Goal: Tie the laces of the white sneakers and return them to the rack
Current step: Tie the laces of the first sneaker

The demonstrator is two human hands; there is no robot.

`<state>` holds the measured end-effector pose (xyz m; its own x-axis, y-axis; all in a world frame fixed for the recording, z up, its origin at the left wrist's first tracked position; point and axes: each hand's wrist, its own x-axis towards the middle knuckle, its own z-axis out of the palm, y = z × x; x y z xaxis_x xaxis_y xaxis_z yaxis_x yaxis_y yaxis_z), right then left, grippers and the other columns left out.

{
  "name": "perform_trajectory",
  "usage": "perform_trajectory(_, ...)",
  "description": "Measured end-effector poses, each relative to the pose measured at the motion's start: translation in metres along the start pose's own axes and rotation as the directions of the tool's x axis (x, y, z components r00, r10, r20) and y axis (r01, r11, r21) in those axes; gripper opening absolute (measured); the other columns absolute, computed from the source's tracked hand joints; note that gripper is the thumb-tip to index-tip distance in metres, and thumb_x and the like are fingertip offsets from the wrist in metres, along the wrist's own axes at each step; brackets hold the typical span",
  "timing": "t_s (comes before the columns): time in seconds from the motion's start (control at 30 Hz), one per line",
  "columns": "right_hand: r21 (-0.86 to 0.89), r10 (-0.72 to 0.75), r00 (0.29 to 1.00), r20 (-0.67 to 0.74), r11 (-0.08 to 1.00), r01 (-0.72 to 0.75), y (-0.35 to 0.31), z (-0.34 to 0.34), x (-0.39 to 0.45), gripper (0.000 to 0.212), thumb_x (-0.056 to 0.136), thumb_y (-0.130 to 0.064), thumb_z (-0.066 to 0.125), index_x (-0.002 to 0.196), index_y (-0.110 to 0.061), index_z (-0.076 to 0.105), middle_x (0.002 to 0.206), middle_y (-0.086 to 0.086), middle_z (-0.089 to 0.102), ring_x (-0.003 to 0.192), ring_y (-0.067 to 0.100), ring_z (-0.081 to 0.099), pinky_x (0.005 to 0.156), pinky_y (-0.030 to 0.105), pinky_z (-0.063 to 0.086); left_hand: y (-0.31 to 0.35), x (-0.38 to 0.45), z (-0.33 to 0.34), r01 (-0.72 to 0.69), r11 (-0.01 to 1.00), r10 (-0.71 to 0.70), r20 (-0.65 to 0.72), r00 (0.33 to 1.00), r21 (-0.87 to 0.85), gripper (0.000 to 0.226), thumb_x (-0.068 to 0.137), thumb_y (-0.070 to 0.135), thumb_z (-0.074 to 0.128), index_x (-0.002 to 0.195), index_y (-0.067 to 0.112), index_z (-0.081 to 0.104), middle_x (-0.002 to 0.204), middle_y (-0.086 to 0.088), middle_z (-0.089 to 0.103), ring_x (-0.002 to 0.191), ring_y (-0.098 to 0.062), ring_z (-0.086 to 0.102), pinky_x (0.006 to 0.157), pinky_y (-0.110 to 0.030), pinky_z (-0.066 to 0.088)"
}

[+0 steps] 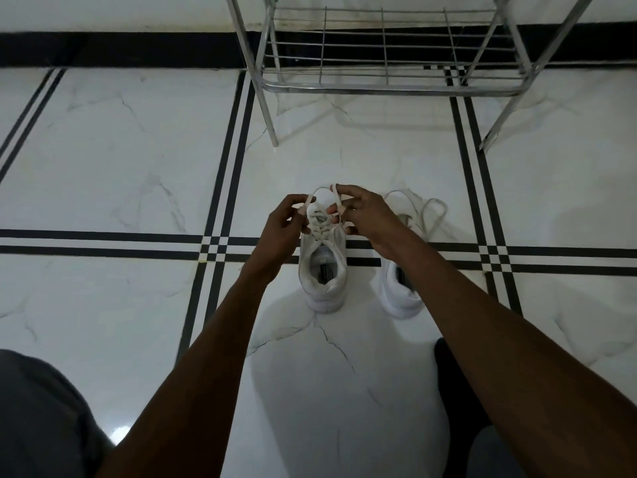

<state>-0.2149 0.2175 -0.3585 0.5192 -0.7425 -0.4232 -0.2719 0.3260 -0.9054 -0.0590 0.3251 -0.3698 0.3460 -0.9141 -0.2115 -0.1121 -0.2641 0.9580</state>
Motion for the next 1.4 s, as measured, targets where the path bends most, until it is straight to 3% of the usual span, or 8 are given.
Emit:
perform_trajectory(0.17,-0.009,0.013,0.996,-0.092,1.000,-0.014,-0.002,0.007,0.001,0.029,0.089,-0.005,0.068,0.112,-0.012,0.052,0.100,0.012,0.079,0.086,0.021,0.074,0.065,0.032,0.050,-0.001,0.002,0.004,-0.091,0.983,0.090,0.012,0.996,0.158,0.029,0.108,0.012,0.043,0.133,0.019,0.057,0.097,0.002,0.064,0.084,-0.011,0.064,0.074,-0.023,0.054)
perform_trajectory(0.43,-0.018,0.005,0.998,-0.062,1.000,-0.007,0.004,0.013,0.008,0.014,0.086,-0.007,0.075,0.098,-0.001,0.078,0.083,0.012,0.076,0.065,0.014,0.066,0.061,0.023,0.056,0.002,0.004,0.010,-0.159,0.942,0.165,0.006,0.986,0.296,0.027,0.101,0.002,0.046,0.119,0.019,0.056,0.086,-0.003,0.067,0.071,-0.014,0.063,0.065,-0.034,0.056)
perform_trajectory(0.67,-0.016,-0.079,0.969,0.234,0.996,0.085,0.001,0.003,0.006,0.025,0.089,-0.011,0.074,0.113,-0.004,0.074,0.094,0.017,0.074,0.087,0.016,0.069,0.077,0.024,0.059,0.002,0.007,0.007,-0.173,0.928,0.193,-0.028,0.981,0.331,0.035,0.088,-0.006,0.060,0.115,0.009,0.043,0.093,-0.009,0.077,0.072,-0.024,0.071,0.066,-0.032,0.057)
perform_trajectory(0.77,-0.035,-0.110,0.988,0.109,0.993,0.115,0.003,0.009,0.007,0.025,0.088,-0.023,0.076,0.105,-0.005,0.078,0.095,0.017,0.077,0.080,0.015,0.069,0.068,0.023,0.055,0.003,0.008,0.008,-0.140,0.953,0.156,-0.037,0.987,0.270,0.034,0.094,0.001,0.063,0.116,0.008,0.039,0.092,-0.008,0.077,0.075,-0.021,0.072,0.066,-0.022,0.057)
perform_trajectory(0.93,0.051,-0.014,0.993,0.117,0.999,0.008,0.002,0.012,0.011,0.026,0.093,-0.029,0.071,0.107,-0.008,0.075,0.097,0.012,0.078,0.080,0.015,0.069,0.069,0.027,0.055,-0.002,0.010,0.007,0.070,0.997,-0.069,-0.068,0.995,0.013,0.032,0.099,0.014,0.063,0.119,0.012,0.038,0.098,-0.012,0.077,0.088,-0.024,0.072,0.071,-0.042,0.060)
perform_trajectory(1.17,-0.423,-0.136,0.968,0.209,0.880,0.215,-0.004,0.000,0.016,0.020,0.088,-0.032,0.075,0.097,-0.014,0.078,0.092,0.003,0.077,0.077,0.012,0.072,0.065,0.028,0.061,-0.008,0.011,0.001,0.122,0.988,-0.129,-0.078,0.989,-0.095,0.032,0.095,0.001,0.065,0.113,0.010,0.041,0.102,-0.023,0.074,0.077,-0.018,0.066,0.054,-0.015,0.050)
perform_trajectory(1.3,-0.631,-0.306,0.936,0.174,0.695,0.344,-0.011,-0.001,0.018,0.010,0.079,-0.012,0.080,0.088,-0.015,0.082,0.083,0.001,0.078,0.054,-0.003,0.063,0.063,0.022,0.055,-0.007,0.014,0.002,0.068,0.996,-0.073,-0.092,0.993,-0.056,0.035,0.093,0.011,0.072,0.110,0.009,0.042,0.101,-0.021,0.077,0.087,-0.030,0.074,0.068,-0.024,0.060)
perform_trajectory(1.4,-0.716,-0.427,0.899,0.097,0.598,0.361,-0.008,0.007,0.015,0.009,0.075,-0.011,0.078,0.080,-0.018,0.080,0.082,-0.001,0.077,0.061,0.003,0.060,0.066,0.028,0.056,-0.007,0.013,0.001,0.056,0.993,-0.064,-0.078,0.995,-0.100,0.032,0.095,0.013,0.071,0.114,0.007,0.046,0.102,-0.020,0.078,0.087,-0.028,0.074,0.078,-0.036,0.060)
